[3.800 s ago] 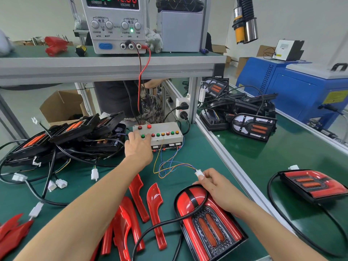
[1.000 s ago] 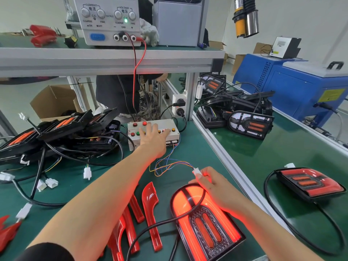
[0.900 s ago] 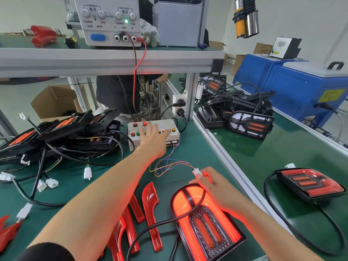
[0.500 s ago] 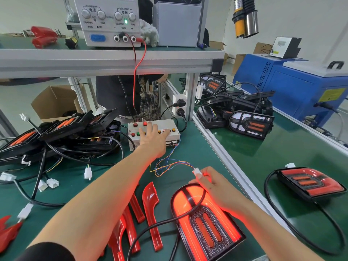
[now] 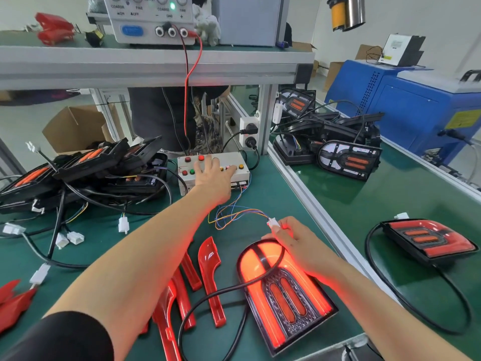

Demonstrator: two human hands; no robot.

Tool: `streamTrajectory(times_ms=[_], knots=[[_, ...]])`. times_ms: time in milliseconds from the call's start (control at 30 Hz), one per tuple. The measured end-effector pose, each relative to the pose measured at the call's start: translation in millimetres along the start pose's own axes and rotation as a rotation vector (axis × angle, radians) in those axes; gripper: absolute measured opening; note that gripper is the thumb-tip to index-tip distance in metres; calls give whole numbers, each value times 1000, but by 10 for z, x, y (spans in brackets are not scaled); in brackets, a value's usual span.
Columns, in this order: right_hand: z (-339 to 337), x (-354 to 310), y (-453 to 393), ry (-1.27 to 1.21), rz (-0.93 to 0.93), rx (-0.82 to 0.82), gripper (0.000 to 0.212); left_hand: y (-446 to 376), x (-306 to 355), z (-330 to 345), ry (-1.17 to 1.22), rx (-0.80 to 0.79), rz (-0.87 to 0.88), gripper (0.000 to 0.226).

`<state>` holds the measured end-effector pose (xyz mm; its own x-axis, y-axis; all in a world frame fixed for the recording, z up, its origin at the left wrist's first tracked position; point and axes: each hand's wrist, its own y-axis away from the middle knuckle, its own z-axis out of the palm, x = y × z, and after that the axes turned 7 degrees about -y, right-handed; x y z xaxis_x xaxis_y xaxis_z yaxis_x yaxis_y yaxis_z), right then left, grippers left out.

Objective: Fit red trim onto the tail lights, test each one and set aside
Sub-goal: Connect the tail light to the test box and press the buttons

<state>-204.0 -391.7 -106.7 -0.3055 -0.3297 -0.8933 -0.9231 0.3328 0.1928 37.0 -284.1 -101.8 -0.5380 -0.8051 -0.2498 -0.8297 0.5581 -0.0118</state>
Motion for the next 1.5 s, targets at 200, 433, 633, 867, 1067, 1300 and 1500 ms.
streamTrajectory(times_ms=[200, 433, 633, 867, 1067, 1300, 1500], knots=[[1, 9, -9, 11, 14, 6, 29, -10, -13, 0, 19, -18, 1, 82], [1, 17, -13, 13, 19, 8, 27, -7, -15, -1, 18, -28, 0, 82], [4, 11, -12, 18, 17, 5, 25, -22, -10, 8, 17, -29, 1, 83], [2, 16, -6, 7, 4, 6, 24, -36, -15, 17, 23, -36, -6, 83], [-3, 4, 5, 15, 6, 0, 27, -45, -29, 33, 37, -31, 0, 82], [-7, 31, -7, 8, 7, -6, 27, -12, -42, 28, 73, -40, 14, 82], [4, 76, -34, -40, 25, -22, 33, 210, -125, -10, 268, 177, 42, 83]])
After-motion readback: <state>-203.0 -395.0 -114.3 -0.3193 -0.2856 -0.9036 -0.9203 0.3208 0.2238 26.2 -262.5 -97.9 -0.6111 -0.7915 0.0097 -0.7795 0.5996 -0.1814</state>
